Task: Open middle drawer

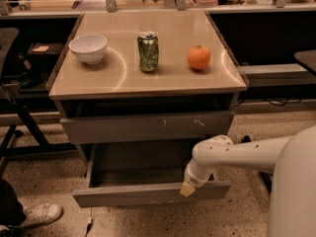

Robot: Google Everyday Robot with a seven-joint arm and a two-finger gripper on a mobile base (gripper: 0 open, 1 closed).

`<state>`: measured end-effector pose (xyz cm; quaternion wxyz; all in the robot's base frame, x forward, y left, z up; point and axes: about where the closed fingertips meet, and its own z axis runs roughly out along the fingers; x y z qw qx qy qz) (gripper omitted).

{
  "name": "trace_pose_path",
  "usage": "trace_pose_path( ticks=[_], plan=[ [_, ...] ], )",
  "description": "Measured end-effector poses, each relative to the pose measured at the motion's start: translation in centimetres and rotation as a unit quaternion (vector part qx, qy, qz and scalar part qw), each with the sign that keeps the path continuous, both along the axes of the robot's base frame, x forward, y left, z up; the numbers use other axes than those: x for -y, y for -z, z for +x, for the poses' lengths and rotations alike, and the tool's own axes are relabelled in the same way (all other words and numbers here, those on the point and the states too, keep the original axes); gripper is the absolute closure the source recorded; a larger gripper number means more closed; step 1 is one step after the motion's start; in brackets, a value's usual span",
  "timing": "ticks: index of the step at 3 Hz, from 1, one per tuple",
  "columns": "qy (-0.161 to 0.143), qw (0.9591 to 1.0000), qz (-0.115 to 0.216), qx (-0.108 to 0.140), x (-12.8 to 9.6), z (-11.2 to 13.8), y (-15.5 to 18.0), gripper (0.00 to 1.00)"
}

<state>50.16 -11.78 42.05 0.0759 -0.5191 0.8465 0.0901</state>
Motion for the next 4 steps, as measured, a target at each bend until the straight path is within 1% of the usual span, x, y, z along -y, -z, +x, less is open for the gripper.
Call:
trace_pose_path(
  ticks=[4],
  plan=[
    [0.021, 0.9996, -0.011, -0.014, 0.6, -3.0, -0.4, 1.00]
  ],
)
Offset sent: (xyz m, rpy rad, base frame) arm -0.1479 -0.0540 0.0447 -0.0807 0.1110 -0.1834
